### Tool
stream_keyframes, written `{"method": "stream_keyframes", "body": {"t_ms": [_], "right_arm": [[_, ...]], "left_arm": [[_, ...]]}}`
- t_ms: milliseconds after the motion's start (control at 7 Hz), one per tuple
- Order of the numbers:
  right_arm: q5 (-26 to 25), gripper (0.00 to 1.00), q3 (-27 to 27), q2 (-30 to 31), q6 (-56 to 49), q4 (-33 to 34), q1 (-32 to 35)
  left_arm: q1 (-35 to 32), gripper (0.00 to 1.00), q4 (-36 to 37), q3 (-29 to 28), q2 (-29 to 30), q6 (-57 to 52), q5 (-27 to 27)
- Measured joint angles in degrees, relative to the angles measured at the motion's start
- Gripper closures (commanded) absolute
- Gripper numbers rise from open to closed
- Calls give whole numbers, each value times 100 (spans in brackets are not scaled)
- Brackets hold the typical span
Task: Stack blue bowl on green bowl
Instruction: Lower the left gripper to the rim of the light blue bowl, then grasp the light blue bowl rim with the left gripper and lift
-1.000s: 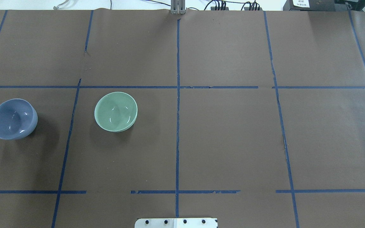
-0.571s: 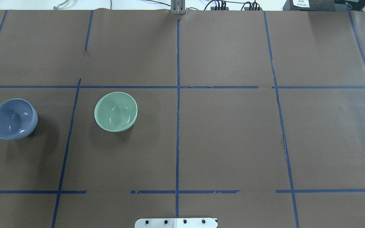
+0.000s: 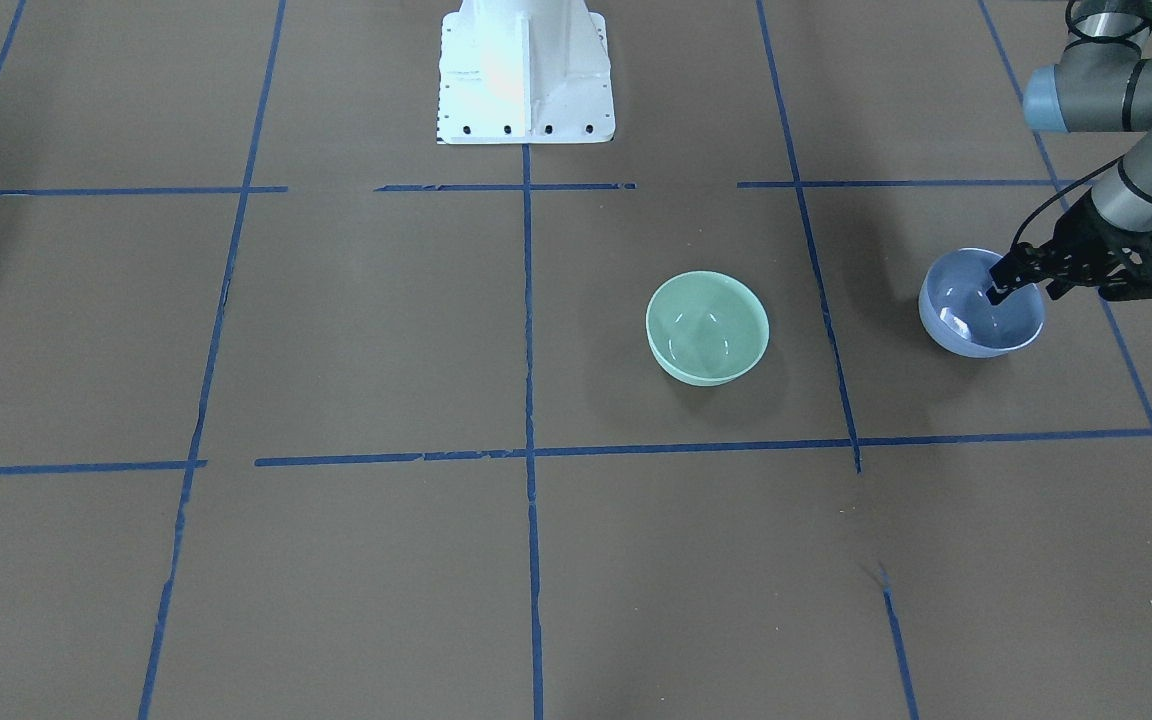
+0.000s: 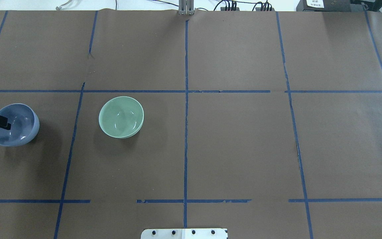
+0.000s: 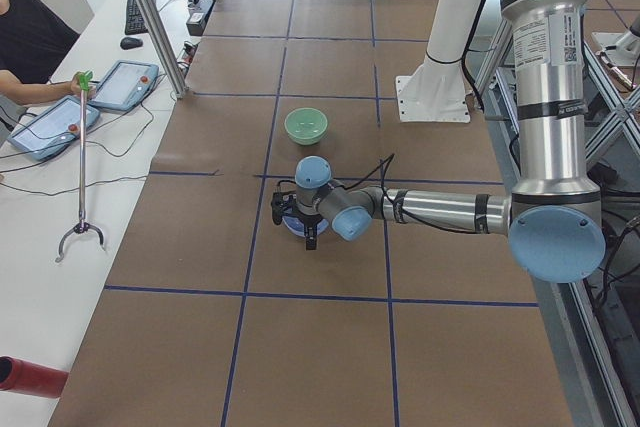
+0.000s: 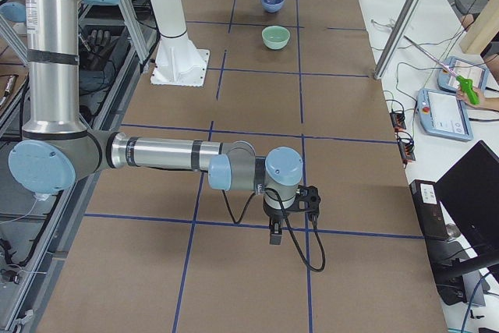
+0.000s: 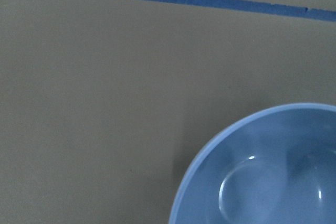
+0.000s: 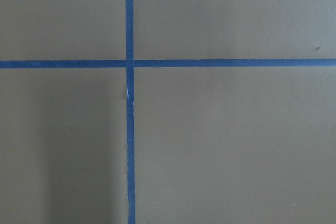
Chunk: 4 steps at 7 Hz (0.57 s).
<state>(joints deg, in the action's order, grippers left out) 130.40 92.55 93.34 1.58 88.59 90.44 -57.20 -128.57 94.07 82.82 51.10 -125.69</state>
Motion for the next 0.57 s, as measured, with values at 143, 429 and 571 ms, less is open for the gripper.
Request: {"method": "stream_keyframes", "body": {"t_ms": [143,429,571], "right_arm": [[-4,0,0,0,0,0,0],[-6,0,0,0,0,0,0],[-6,0,0,0,0,0,0]], "left_arm": [[11,100,-45,-21,20,-11,4],[-1,100,-84,-10,11,-37,7],[-31,100,-78,87,-33,-87,-10]]}}
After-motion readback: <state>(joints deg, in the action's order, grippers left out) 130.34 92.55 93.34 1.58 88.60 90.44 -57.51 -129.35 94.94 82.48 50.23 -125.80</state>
